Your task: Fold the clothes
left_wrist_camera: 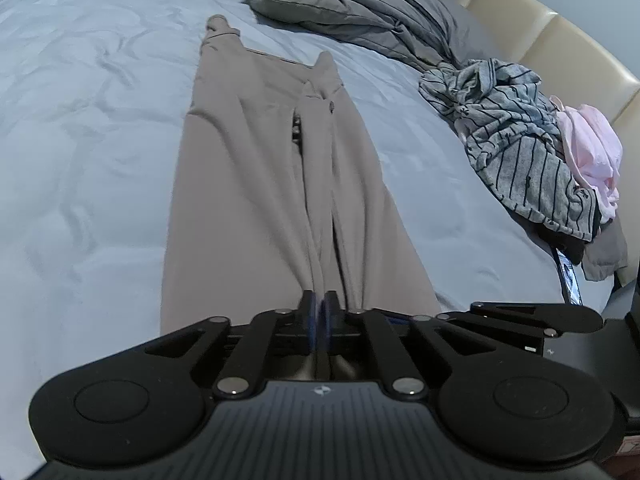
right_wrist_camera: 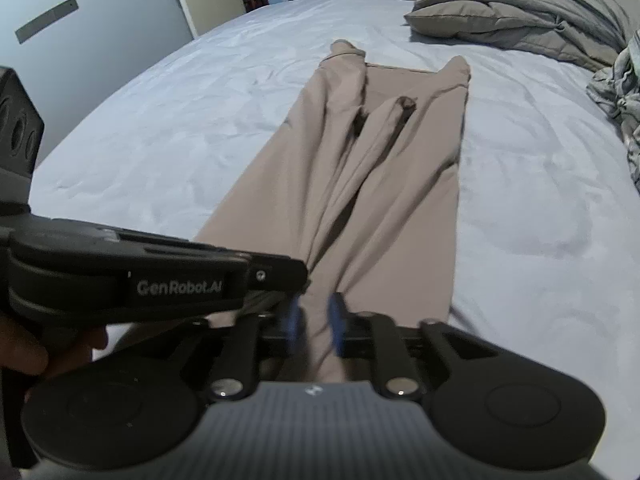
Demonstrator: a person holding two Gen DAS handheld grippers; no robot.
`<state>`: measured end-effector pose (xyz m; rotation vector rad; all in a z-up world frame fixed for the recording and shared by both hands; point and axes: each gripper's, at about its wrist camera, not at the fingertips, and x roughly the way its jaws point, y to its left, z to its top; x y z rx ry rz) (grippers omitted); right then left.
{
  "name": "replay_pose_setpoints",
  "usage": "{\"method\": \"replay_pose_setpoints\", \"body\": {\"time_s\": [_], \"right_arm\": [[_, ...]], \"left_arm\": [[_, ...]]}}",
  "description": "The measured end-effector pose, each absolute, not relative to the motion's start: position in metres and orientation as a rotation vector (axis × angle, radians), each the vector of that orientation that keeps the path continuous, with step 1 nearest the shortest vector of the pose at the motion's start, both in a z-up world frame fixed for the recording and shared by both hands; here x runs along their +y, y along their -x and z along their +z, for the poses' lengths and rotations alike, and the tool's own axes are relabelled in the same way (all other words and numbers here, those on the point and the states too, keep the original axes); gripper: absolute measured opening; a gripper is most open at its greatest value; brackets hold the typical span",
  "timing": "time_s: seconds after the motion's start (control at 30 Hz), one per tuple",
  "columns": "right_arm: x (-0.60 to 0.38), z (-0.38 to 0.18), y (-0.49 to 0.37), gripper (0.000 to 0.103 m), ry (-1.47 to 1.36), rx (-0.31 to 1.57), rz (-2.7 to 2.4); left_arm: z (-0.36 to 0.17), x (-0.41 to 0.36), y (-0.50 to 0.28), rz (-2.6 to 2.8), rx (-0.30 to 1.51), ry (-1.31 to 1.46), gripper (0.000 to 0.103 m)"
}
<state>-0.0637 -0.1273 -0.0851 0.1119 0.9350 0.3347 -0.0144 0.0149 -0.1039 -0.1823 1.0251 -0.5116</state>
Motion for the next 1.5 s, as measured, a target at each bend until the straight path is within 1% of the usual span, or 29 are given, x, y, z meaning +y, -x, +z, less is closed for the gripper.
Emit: {"method": "replay_pose_setpoints", "body": {"time_s": [0.03,0.07,0.13,0.17,0.27,0.37,0.47,0.67,0.77,0.83,0.87,1.07,1.13,1.17,1.2,1.23,1.27,1.3,1.33,1.5], "right_arm": [[-0.127,-0.084,0.066,0.034,-0.116,0.939,0.341],[-0.127,-0.083,0.07,0.034,-0.118,0.943,0.347],[-0.126,-0.081,0.078,0.034,-0.119,0.958,0.372],[-0.125,-0.08,0.084,0.034,-0.125,0.971,0.392],[-0.125,-0.078,0.104,0.034,-0.139,1.024,0.45],[-0.127,-0.073,0.126,0.034,-0.105,1.031,0.488],[-0.137,-0.067,0.14,0.038,-0.107,1.02,0.469],[-0.15,-0.065,0.156,0.038,-0.14,1.022,0.44],[-0.14,-0.068,0.162,0.037,-0.112,1.029,0.505],[-0.132,-0.07,0.166,0.037,-0.079,1.037,0.544],[-0.127,-0.072,0.167,0.037,-0.058,1.041,0.557],[-0.109,-0.085,0.166,0.036,0.044,1.052,0.551],[-0.102,-0.089,0.166,0.037,0.086,1.037,0.552],[-0.1,-0.089,0.167,0.034,0.107,1.029,0.552],[-0.098,-0.09,0.167,0.031,0.121,1.024,0.547],[-0.1,-0.09,0.166,0.022,0.121,1.024,0.535],[-0.102,-0.09,0.164,0.014,0.114,1.028,0.52],[-0.105,-0.09,0.161,0.011,0.098,1.034,0.508],[-0.108,-0.09,0.16,0.008,0.079,1.04,0.503],[-0.115,-0.087,0.162,0.007,0.024,1.041,0.518]], "left_arm": [[-0.103,0.016,0.016,-0.511,1.03,0.182,0.017],[-0.102,0.016,0.018,-0.509,1.035,0.183,0.02],[-0.1,0.018,0.022,-0.507,1.046,0.183,0.036],[-0.099,0.019,0.026,-0.505,1.053,0.18,0.038],[-0.096,0.019,0.046,-0.527,1.097,0.16,0.04],[-0.087,0.018,0.065,-0.586,1.119,0.112,0.044],[-0.077,0.018,0.078,-0.603,1.097,0.063,0.045],[-0.067,0.018,0.101,-0.583,1.078,-0.003,0.045],[-0.074,0.016,0.107,-0.556,1.106,-0.031,0.043],[-0.08,0.015,0.106,-0.542,1.124,-0.042,0.033],[-0.084,0.015,0.106,-0.537,1.132,-0.046,0.032],[-0.093,0.01,0.108,-0.508,1.132,-0.079,0.03],[-0.096,0.004,0.11,-0.5,1.117,-0.12,0.027],[-0.097,0.001,0.111,-0.498,1.108,-0.145,0.026],[-0.097,0.0,0.111,-0.498,1.102,-0.166,0.021],[-0.097,0.0,0.11,-0.497,1.102,-0.171,0.013],[-0.096,0.002,0.109,-0.493,1.104,-0.163,0.009],[-0.095,0.006,0.107,-0.49,1.11,-0.141,0.005],[-0.094,0.01,0.105,-0.491,1.116,-0.108,0.003],[-0.081,0.028,0.102,-0.554,1.124,0.088,0.002]]}}
